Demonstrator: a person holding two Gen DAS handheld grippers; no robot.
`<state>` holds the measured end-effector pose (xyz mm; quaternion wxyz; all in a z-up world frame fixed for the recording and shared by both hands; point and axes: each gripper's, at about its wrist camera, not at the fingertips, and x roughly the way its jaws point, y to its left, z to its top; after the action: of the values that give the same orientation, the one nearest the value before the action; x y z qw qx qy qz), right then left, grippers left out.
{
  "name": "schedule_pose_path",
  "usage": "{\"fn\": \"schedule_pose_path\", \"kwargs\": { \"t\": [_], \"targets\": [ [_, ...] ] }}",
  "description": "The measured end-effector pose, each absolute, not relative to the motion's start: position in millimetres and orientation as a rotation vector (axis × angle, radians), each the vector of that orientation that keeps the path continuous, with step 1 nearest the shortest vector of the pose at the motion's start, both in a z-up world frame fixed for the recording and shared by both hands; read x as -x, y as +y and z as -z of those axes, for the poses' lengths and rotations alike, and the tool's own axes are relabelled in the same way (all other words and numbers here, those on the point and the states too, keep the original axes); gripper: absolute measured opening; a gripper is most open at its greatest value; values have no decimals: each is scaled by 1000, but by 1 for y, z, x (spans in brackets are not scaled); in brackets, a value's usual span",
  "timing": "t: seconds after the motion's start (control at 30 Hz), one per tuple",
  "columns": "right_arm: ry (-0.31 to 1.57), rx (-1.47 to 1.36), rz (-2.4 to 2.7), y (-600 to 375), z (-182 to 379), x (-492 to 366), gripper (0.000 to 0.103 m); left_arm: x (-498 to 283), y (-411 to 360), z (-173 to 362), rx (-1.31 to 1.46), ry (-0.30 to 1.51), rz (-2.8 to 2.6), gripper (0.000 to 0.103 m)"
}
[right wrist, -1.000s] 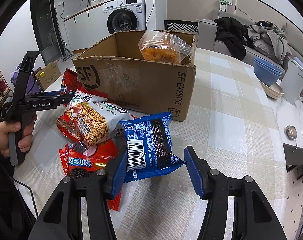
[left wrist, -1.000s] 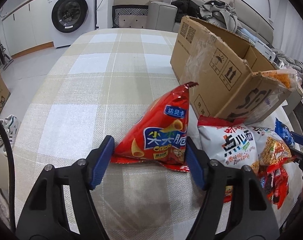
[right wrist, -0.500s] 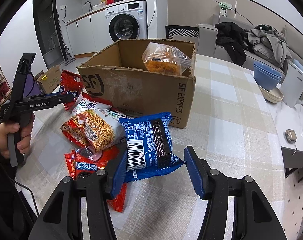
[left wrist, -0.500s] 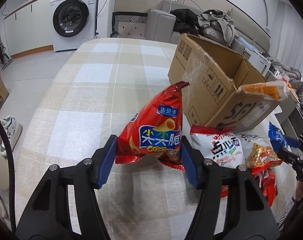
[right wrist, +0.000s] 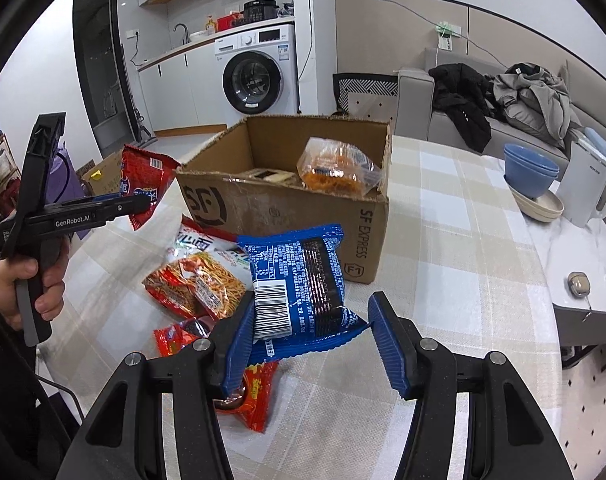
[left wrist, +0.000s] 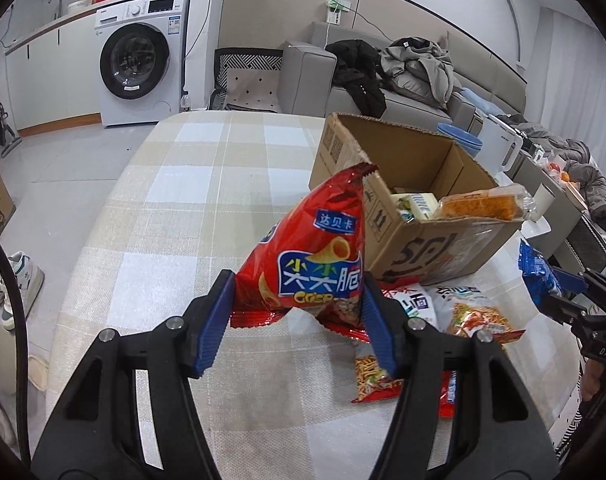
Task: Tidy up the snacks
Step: 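Lift the red chip bag with the left tool while the right tool lifts the blue pack over the box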
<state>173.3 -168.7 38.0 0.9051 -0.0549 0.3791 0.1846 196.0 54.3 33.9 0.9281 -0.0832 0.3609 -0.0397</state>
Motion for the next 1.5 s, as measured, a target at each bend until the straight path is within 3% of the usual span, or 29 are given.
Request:
{"fn": "schedule_pose_path", "kwargs": {
  "t": [0.8, 1.5],
  "targets": [
    [629, 21, -390, -176, -85, -165, 57, -167, 3, -91, 151, 674, 142, 59],
    [605, 8, -365, -161, -105, -198, 57, -205, -34, -121, 101, 673, 150, 59]
  ]
}}
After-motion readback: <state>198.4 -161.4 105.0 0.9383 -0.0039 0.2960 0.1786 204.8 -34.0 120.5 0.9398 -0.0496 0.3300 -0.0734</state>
